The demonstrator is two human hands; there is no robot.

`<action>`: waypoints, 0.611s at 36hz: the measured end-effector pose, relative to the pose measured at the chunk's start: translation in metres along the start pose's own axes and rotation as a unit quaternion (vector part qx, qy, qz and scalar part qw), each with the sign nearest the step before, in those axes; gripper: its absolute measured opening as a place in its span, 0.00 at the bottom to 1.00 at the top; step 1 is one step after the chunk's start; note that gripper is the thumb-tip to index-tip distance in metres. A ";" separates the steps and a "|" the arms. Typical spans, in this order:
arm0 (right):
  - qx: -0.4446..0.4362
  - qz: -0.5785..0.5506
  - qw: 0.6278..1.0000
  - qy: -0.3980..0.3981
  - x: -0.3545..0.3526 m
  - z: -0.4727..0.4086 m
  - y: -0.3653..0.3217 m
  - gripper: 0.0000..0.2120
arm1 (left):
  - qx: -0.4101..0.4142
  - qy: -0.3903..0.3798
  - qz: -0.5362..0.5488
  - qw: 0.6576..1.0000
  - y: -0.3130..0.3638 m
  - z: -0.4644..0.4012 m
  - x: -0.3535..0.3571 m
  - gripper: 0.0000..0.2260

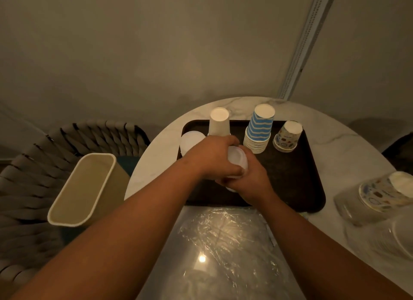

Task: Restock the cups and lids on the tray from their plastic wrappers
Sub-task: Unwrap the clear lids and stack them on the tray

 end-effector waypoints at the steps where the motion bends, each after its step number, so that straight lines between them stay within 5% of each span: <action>1: 0.000 -0.001 1.000 0.002 -0.001 0.000 0.000 0.40 | -0.002 0.001 0.010 1.000 0.000 0.000 0.000 0.31; 22: 0.012 0.035 0.999 -0.010 0.005 -0.006 0.006 0.43 | -0.035 -0.012 0.106 0.994 -0.013 -0.001 -0.008 0.31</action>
Point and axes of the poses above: each hand's wrist, its own z-axis away from the middle knuckle, its own x-axis out of the palm, y = z × x, the point moved 2 cm from there along -z, towards the middle knuckle, and after that the axes turned 2 degrees about -x, right-handed, at the moved point
